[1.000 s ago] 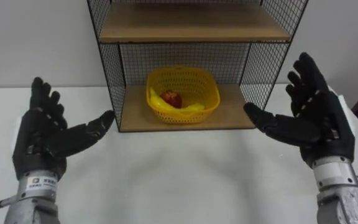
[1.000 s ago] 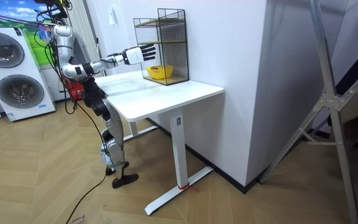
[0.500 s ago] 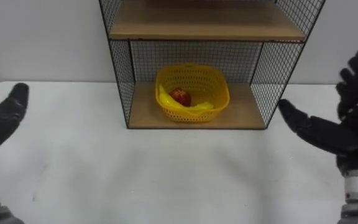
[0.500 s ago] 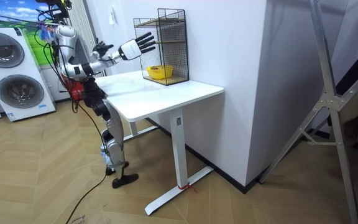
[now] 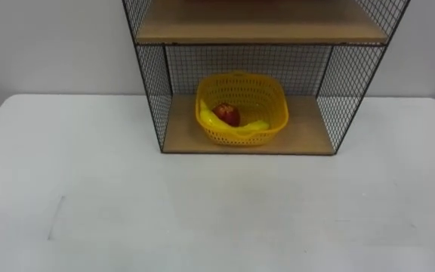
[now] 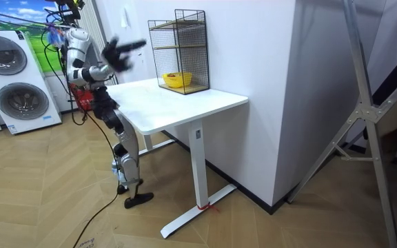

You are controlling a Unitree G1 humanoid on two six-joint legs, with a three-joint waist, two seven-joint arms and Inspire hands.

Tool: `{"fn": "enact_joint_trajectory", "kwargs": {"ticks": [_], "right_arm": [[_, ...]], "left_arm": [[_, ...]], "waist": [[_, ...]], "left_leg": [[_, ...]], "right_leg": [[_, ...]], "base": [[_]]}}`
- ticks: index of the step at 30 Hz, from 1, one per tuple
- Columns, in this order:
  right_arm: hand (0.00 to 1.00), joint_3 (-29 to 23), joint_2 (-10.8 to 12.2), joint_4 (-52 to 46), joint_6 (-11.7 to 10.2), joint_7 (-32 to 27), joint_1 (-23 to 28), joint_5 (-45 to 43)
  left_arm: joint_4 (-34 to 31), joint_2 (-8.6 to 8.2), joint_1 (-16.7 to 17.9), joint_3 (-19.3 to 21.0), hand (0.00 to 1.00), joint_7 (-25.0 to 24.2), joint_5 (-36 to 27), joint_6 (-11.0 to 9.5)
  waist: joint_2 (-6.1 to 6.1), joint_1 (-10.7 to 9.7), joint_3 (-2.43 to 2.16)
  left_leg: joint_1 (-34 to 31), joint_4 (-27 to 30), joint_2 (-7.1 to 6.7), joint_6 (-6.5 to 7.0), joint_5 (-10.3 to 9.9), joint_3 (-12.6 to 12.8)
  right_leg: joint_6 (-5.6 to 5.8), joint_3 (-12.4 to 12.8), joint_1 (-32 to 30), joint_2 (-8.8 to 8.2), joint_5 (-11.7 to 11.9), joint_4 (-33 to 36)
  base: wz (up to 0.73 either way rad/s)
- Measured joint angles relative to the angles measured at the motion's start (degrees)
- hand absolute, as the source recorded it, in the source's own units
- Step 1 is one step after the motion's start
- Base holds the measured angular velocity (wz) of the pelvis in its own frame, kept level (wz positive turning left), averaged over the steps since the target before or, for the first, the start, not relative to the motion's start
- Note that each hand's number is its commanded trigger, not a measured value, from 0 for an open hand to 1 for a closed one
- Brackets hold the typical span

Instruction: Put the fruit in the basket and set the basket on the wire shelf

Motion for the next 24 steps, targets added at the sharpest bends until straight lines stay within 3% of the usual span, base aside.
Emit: {"fn": "enact_joint_trajectory", "kwargs": {"ticks": [2, 4, 9, 11, 13, 14, 15, 17, 19, 20, 21, 22, 23, 24], "right_arm": [[0.00, -0.81, -0.14, 7.27, 0.24, -1.69, 0.37, 7.88], [0.00, -0.90, -0.14, 17.35, 0.95, -2.60, 0.50, 18.30], [0.00, 2.08, -0.20, 39.63, 1.42, -1.18, -0.23, 30.44], [0.00, 5.51, 1.09, 48.55, 1.56, 1.11, -0.68, 31.55], [0.00, 8.49, 3.68, 59.45, 3.00, 4.42, -2.18, 31.54], [0.00, 9.87, 4.31, 61.92, 3.37, 5.40, -2.50, 31.25], [0.00, 12.57, 5.56, 67.35, 3.91, 7.73, -3.28, 29.58], [0.00, 16.20, 7.21, 75.13, 5.58, 10.65, -5.70, 22.56], [0.00, 23.35, 8.56, 83.00, 9.48, 15.29, -9.31, 5.30], [0.00, 25.33, 8.56, 84.20, 10.62, 16.49, -10.24, 0.20], [0.00, 29.55, 8.41, 85.49, 12.60, 19.21, -11.74, -10.16], [0.00, 34.88, 7.93, 86.24, 14.03, 21.98, -13.37, -19.24], [0.00, 37.77, 7.55, 86.05, 14.72, 23.24, -14.13, -22.83], [0.00, 43.76, 6.84, 85.81, 15.89, 25.46, -16.05, -30.16]], "left_arm": [[6.89, 0.53, 0.96, -0.01, 0.00, 0.88, -6.07, 0.41], [18.09, 0.55, 1.22, -0.85, 0.00, 0.74, -16.28, 0.96], [41.61, 0.06, 0.37, -5.95, 0.00, -1.43, -35.29, 1.43], [48.40, -2.34, 0.19, -7.87, 0.00, -4.34, -38.58, 1.61], [58.27, -5.55, -0.79, -10.12, 0.00, -9.64, -40.23, 3.39], [60.61, -6.33, -0.84, -10.93, 0.00, -11.16, -40.22, 3.82], [65.12, -7.95, -0.90, -12.35, 0.00, -14.59, -39.72, 4.75], [71.25, -10.44, -1.53, -13.35, 0.00, -19.27, -36.25, 7.16], [77.94, -13.28, -2.68, -16.06, 0.00, -26.60, -25.54, 11.08], [79.53, -13.75, -2.79, -17.59, 0.00, -28.38, -21.93, 12.25], [81.88, -14.07, -3.31, -21.21, 0.00, -31.72, -14.20, 14.78], [82.65, -13.87, -3.78, -26.43, 0.00, -35.06, -5.30, 17.06], [82.60, -13.72, -4.07, -29.08, 0.00, -36.74, -0.83, 17.88], [82.31, -13.18, -5.86, -34.18, 0.00, -39.38, 8.28, 19.40]], "waist": [[-0.03, -0.14, -0.02], [-0.03, -0.18, -0.09], [-0.13, 0.10, -0.28], [-0.41, 0.12, -0.38], [-0.50, 0.01, -0.45], [-0.57, 0.06, -0.52], [-0.73, -0.02, -0.84], [-0.87, -0.08, -0.91], [-0.99, 0.33, -0.80], [-0.94, 0.30, -0.76], [-0.85, 0.09, -0.70], [-0.85, 0.14, -0.67], [-0.86, 0.39, -0.67], [-0.92, 0.44, -0.65]], "left_leg": [[-0.98, 0.86, -0.05, -0.10, -0.25, -0.16], [-1.66, 1.17, -0.11, -0.13, -0.34, -0.12], [-2.60, 1.80, -0.01, -0.06, -0.92, -0.09], [-2.56, 1.72, -0.05, -0.04, -1.02, -0.09], [-2.57, 1.74, 0.08, 0.29, -1.29, -0.21], [-2.54, 1.73, 0.12, 0.32, -1.33, -0.17], [-2.44, 1.73, 0.25, 0.32, -1.44, 0.09], [-1.74, 1.58, 0.38, 0.26, -1.58, 0.48], [0.35, 0.82, 0.55, 0.14, -1.64, 1.39], [0.97, 0.55, 0.56, 0.14, -1.64, 1.60], [2.01, 0.54, 0.72, 0.13, -1.65, 1.70], [2.88, 0.51, 0.77, 0.12, -1.65, 1.68], [3.07, 0.51, 0.77, 0.12, -1.65, 1.72], [3.11, 0.50, 0.66, 0.04, -1.60, 1.49]], "right_leg": [[-0.06, -0.02, -0.98, -0.09, -0.36, 1.01], [-0.13, -0.28, -1.83, -0.34, -0.83, 1.94], [-0.05, -0.26, -2.51, -0.34, -1.10, 2.16], [0.18, -0.22, -2.54, -0.39, -1.05, 2.28], [0.03, -0.30, -2.11, -0.27, -0.97, 1.48], [0.02, -0.28, -2.02, -0.28, -0.96, 1.48], [0.02, -0.14, -1.95, -0.23, -0.96, 1.45], [0.01, 0.23, -1.05, -0.06, -0.81, 1.24], [0.05, 1.20, 0.61, 0.24, -0.34, 0.61], [0.04, 1.49, 1.07, 0.33, -0.21, 0.41], [0.03, 1.45, 2.01, 0.50, 0.04, -0.33], [0.03, 1.52, 2.96, 0.63, 0.06, -0.73], [0.03, 1.59, 3.08, 0.63, 0.06, -0.71], [0.03, 1.42, 3.11, 0.54, 0.08, -0.73]], "base": [[0.04], [0.04], [0.00], [0.02], [0.02], [-0.04], [-0.10], [-0.11], [-0.17], [-0.20], [-0.09], [-0.04], [0.00], [0.09]]}}
